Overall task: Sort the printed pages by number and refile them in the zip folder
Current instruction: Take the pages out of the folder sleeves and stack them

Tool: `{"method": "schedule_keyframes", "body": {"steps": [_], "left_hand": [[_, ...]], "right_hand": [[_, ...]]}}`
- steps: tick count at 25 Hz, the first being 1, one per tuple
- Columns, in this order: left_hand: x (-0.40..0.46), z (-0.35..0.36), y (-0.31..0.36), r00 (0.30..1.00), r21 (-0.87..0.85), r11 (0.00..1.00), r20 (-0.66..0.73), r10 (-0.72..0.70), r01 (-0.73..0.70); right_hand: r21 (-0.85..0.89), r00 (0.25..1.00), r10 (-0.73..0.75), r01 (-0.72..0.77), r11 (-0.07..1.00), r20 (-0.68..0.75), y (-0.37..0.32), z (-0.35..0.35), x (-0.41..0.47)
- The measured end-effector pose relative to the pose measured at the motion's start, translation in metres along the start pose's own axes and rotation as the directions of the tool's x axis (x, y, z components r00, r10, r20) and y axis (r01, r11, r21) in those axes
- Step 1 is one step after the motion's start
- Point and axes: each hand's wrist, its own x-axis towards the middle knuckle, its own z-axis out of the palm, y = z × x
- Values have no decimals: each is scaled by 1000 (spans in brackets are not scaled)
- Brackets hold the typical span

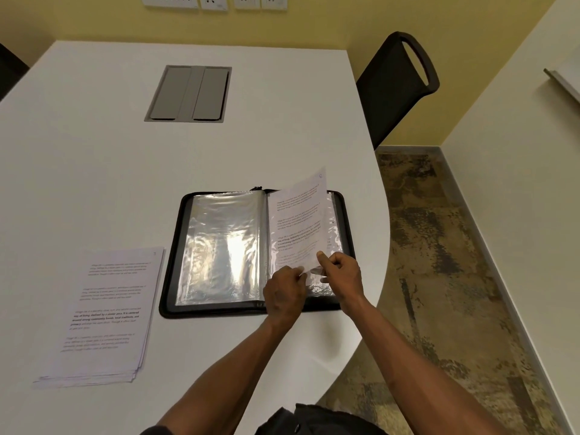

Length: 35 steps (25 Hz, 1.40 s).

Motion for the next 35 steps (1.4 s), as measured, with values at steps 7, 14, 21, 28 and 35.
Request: {"method": "schedule_keyframes", "body": {"steps": [7, 14, 21, 28, 35], "left_hand": [[-9, 6, -7, 993, 60, 991, -9, 119, -118], [-60, 28, -29, 944, 125, 937, 104, 314, -326], [-68, -3, -66, 997, -167, 983, 27, -74, 77], [-68, -45, -93, 752, -496, 573, 519, -407, 653], [-98, -78, -106, 684, -489, 531, 679, -266, 692]], "right_hand": [[16, 999, 22, -21, 1000, -30, -3, -3, -15], [-128, 985, 123, -138, 982, -118, 38, -8, -33], [114, 938, 331, -320, 941, -106, 69, -16, -62], [318, 911, 409, -371, 873, -60, 80, -17, -122], [229, 924, 352, -313, 922, -150, 78, -15, -181]]}}
